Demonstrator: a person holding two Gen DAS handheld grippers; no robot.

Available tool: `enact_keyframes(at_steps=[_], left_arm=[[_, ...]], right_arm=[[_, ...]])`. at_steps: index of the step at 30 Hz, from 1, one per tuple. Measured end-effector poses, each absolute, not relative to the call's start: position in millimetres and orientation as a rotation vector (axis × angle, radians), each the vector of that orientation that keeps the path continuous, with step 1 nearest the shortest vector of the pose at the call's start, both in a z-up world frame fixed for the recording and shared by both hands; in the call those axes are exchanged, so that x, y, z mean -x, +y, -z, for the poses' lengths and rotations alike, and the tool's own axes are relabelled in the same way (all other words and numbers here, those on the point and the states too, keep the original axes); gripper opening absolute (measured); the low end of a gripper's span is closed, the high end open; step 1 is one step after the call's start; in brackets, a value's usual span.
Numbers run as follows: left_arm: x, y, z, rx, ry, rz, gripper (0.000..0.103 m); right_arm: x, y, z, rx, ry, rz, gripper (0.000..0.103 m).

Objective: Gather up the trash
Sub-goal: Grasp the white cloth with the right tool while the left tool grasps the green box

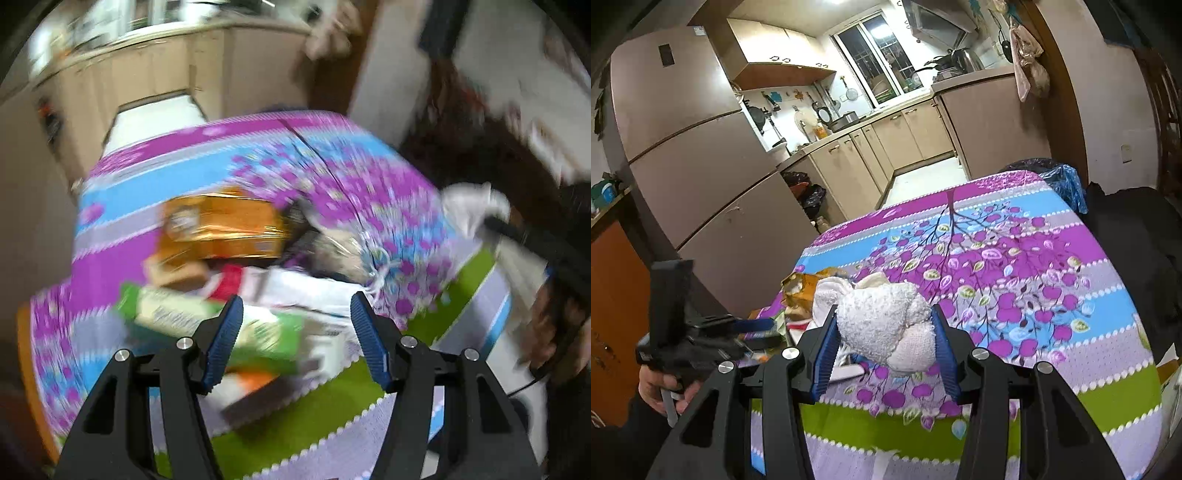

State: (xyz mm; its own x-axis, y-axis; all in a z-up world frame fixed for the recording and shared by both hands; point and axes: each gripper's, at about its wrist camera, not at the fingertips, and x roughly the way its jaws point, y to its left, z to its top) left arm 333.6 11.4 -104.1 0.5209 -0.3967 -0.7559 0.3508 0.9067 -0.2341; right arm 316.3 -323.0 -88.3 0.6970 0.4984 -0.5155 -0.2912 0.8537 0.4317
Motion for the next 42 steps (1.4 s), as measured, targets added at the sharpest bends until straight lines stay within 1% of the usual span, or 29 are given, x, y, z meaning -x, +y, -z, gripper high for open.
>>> enact_keyframes(at_steps=[3, 6, 8, 10, 12, 14, 16, 20, 26, 27, 28, 29, 30, 32, 35, 36, 38, 42], left_arm=[[-319.8, 50.3, 114.8, 0.162, 0.907, 0.36, 0.058], [-314.9, 88.5, 138.6, 0.403, 0.968, 0.31, 0.058], [-318.3, 101.6, 154.0, 0.481, 0.997, 0.278, 0.058], [-325.0, 107.5, 163.1, 0.552, 1.013, 0.276, 0.061], [-333.5, 110.4, 168.4, 0.593, 1.017, 0.263, 0.062], [-340.6, 109.7, 176.0, 0.649, 1.03, 0.265, 0.068], [-341.4, 106.3, 175.4, 0.647, 1.025, 0.261, 0.07], [-347.3, 98.9, 175.0, 0.682, 1.01, 0.25, 0.078], [-363.7, 84.8, 169.1, 0.72, 0.998, 0.26, 0.078], [-363.3, 84.9, 168.4, 0.72, 0.996, 0.255, 0.075], [-363.2, 84.6, 166.9, 0.716, 0.995, 0.252, 0.07], [-363.2, 83.2, 167.3, 0.71, 0.999, 0.251, 0.062], [-363.3, 81.4, 167.8, 0.7, 1.004, 0.239, 0.058], [-361.5, 82.0, 167.5, 0.692, 0.991, 0.213, 0.046], [-356.9, 86.7, 157.8, 0.674, 0.939, 0.189, 0.037], [-356.1, 87.8, 153.2, 0.665, 0.922, 0.18, 0.036], [-351.4, 89.5, 141.5, 0.646, 0.882, 0.166, 0.029], [-333.3, 85.6, 108.5, 0.564, 0.782, 0.157, 0.023]], right_arm=[[-313.4, -318.1, 92.6, -0.328, 0.68, -0.456, 0.049], [-313.6, -309.9, 95.4, -0.332, 0.687, -0.469, 0.049], [-314.5, -302.5, 95.7, -0.328, 0.691, -0.482, 0.049], [-314.7, -293.3, 95.3, -0.316, 0.695, -0.496, 0.049], [-314.2, -287.6, 94.3, -0.309, 0.697, -0.504, 0.049], [-313.4, -285.2, 93.9, -0.304, 0.698, -0.508, 0.049], [-312.8, -283.7, 92.8, -0.302, 0.699, -0.507, 0.049], [-313.2, -278.4, 92.6, -0.297, 0.705, -0.51, 0.049], [-309.5, -270.0, 88.1, -0.29, 0.7, -0.53, 0.049], [-308.7, -269.5, 87.8, -0.29, 0.699, -0.53, 0.049], [-308.2, -269.4, 87.7, -0.291, 0.698, -0.528, 0.049], [-307.4, -270.2, 87.8, -0.292, 0.698, -0.527, 0.049], [-306.9, -270.8, 88.1, -0.294, 0.698, -0.525, 0.049], [-305.3, -272.4, 88.5, -0.297, 0.695, -0.518, 0.049], [-302.4, -276.0, 87.3, -0.297, 0.683, -0.508, 0.049], [-301.2, -275.9, 85.8, -0.293, 0.677, -0.5, 0.049], [-295.4, -276.1, 81.8, -0.285, 0.659, -0.49, 0.049], [-280.9, -273.1, 66.9, -0.224, 0.605, -0.448, 0.049]])
